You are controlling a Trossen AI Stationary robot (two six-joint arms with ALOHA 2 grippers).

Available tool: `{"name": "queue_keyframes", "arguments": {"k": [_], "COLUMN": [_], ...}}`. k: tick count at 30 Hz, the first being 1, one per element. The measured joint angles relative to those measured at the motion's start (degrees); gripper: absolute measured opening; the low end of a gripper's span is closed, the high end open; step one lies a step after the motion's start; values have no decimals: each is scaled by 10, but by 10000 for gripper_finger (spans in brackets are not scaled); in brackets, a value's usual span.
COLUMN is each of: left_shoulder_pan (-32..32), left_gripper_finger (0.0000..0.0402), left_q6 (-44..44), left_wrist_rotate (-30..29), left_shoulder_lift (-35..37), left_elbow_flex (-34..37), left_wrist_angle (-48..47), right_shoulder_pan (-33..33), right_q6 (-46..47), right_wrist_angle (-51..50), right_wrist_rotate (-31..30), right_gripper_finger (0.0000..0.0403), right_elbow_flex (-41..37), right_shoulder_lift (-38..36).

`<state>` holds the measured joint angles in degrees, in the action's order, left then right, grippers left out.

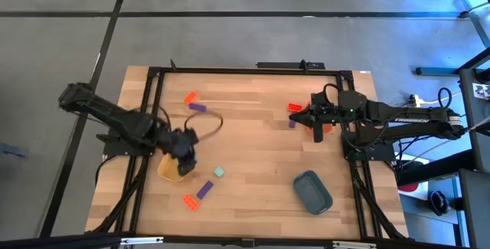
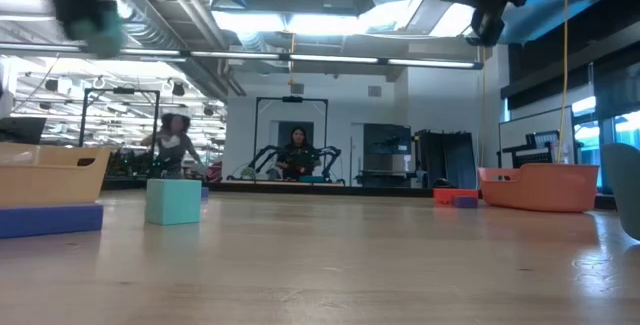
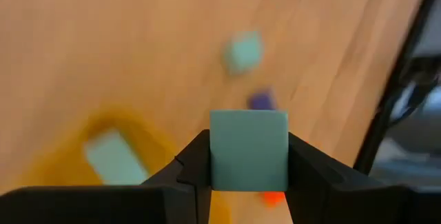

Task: Sort & place blocks by color
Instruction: Put the top blue block into the yellow bin

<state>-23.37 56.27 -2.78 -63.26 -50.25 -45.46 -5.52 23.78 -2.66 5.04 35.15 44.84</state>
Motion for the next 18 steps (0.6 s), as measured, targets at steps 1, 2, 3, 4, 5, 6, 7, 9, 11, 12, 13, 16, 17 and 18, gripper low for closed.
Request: {"name": "queue_keyframes", "arguments": {"k": [1,2,3,4,5,6,7,9,11,12,13,16,17,18], "left_shoulder_pan": [-19,-36,-52,-66,-76,-83,-88,-92,-92,-92,-91,-90,-90,-90], "left_gripper_finger": [122,122,122,122,122,122,122,122,122,122,122,122,122,122], "left_q6": [23,48,73,95,114,130,144,162,171,173,173,178,178,178], "left_wrist_rotate": [5,9,9,7,6,4,4,9,15,18,24,39,38,37], "left_shoulder_lift": [-7,-14,-20,-26,-33,-39,-44,-56,-64,-67,-70,-76,-77,-77], "left_elbow_flex": [10,20,30,39,49,58,68,82,95,98,101,107,110,113], "left_wrist_angle": [-2,-1,-3,-6,-6,-5,-6,-6,-6,-6,-4,-4,-3,-3], "right_shoulder_pan": [0,0,0,0,0,0,0,0,0,0,0,0,0,0], "right_q6": [1,1,1,1,1,1,1,1,1,1,1,0,-1,-2], "right_wrist_angle": [2,2,3,3,3,3,3,3,3,3,3,3,3,3], "right_wrist_rotate": [0,0,0,0,0,0,0,0,0,0,0,0,0,0], "right_gripper_finger": [1,1,1,1,0,0,0,0,0,0,0,0,0,0], "right_elbow_flex": [-2,-5,-7,-8,-9,-9,-9,-9,-9,-9,-9,-9,-9,-9], "right_shoulder_lift": [0,0,0,0,0,0,1,2,2,2,2,2,2,2]}}
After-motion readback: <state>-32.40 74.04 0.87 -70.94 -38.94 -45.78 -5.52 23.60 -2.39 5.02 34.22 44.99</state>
